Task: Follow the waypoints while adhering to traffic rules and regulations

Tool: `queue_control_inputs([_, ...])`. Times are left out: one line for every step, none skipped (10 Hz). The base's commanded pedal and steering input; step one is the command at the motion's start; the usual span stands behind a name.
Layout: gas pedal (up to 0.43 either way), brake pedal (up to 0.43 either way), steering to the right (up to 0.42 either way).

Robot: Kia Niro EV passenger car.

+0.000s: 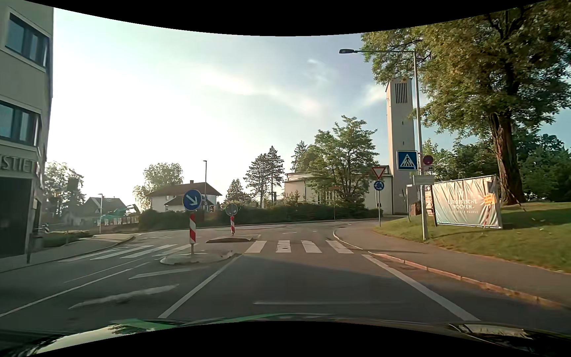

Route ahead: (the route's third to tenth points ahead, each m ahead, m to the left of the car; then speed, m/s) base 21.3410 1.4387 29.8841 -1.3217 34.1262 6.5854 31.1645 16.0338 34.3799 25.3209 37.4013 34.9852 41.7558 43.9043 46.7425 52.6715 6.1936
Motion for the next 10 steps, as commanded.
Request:
queue_control_inputs([0.000,0.000,-0.006])
queue_control_inputs([0.000,0.000,-0.009])
queue_control_inputs([0.000,0.000,-0.007])
queue_control_inputs([0.000,0.000,0.000])
queue_control_inputs([0.000,0.000,-0.001])
queue_control_inputs([0.000,0.000,-0.005])
queue_control_inputs([0.000,0.000,-0.006])
queue_control_inputs([0.000,0.000,-0.006])
queue_control_inputs([0.000,0.000,-0.002])
queue_control_inputs([0.000,0.000,-0.002])
